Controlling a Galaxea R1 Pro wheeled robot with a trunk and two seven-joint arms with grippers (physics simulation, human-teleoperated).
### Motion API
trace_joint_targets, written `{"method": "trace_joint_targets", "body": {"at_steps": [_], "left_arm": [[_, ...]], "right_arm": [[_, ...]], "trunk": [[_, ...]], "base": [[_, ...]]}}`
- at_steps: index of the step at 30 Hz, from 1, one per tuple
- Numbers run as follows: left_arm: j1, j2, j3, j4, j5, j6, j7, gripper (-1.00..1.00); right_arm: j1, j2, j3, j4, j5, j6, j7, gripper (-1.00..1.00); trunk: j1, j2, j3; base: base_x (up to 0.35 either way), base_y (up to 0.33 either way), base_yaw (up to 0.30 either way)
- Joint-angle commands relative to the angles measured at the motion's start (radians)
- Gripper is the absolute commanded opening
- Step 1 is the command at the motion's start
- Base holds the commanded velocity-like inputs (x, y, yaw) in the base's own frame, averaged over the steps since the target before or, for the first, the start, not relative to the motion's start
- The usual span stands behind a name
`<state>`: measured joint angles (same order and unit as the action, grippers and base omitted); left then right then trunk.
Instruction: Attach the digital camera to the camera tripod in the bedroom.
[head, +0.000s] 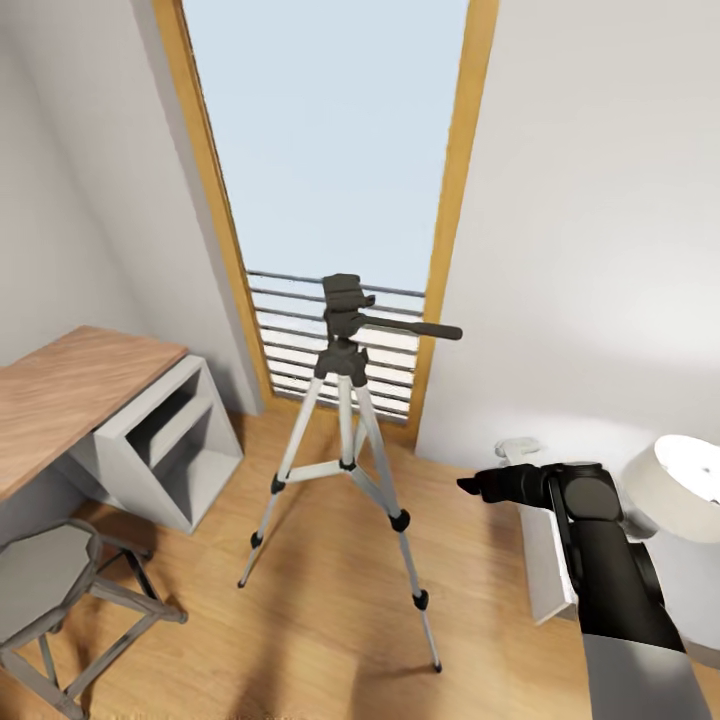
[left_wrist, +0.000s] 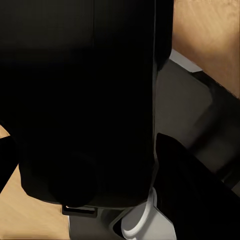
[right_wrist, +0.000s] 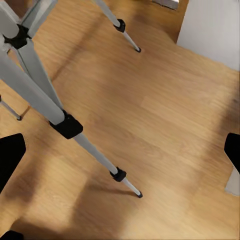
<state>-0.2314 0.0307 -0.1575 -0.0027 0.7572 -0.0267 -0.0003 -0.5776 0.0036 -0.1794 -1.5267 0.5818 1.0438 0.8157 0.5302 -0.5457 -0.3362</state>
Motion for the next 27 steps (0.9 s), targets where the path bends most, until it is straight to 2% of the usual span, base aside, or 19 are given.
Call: {"method": "trace_joint_targets", "body": {"at_steps": [1, 8, 19, 27], "left_arm": [[-0.001, 0.000, -0.008, 0.001, 0.007, -0.002, -0.001, -1.00], [-0.001, 0.000, -0.008, 0.001, 0.007, -0.002, -0.001, -1.00], [-0.001, 0.000, -0.008, 0.001, 0.007, -0.002, -0.001, -1.00], [-0.001, 0.000, -0.010, 0.001, 0.005, -0.002, -0.001, -1.00]], "right_arm": [[-0.001, 0.000, -0.002, -0.001, 0.008, 0.003, 0.010, 1.00], [-0.001, 0.000, -0.002, -0.001, 0.005, 0.003, 0.010, 1.00], [-0.001, -0.001, -0.008, 0.009, -0.002, 0.003, 0.015, 1.00], [-0.001, -0.003, -0.010, 0.015, -0.041, 0.003, 0.014, 1.00]], "trunk": [[0.000, -0.001, -0.001], [0.000, -0.001, -0.001], [0.000, -0.001, -0.001], [0.000, -0.001, -0.001]], "base": [[0.000, -0.001, 0.271], [0.000, 0.000, 0.202], [0.000, 0.000, 0.017], [0.000, 0.000, 0.000]]}}
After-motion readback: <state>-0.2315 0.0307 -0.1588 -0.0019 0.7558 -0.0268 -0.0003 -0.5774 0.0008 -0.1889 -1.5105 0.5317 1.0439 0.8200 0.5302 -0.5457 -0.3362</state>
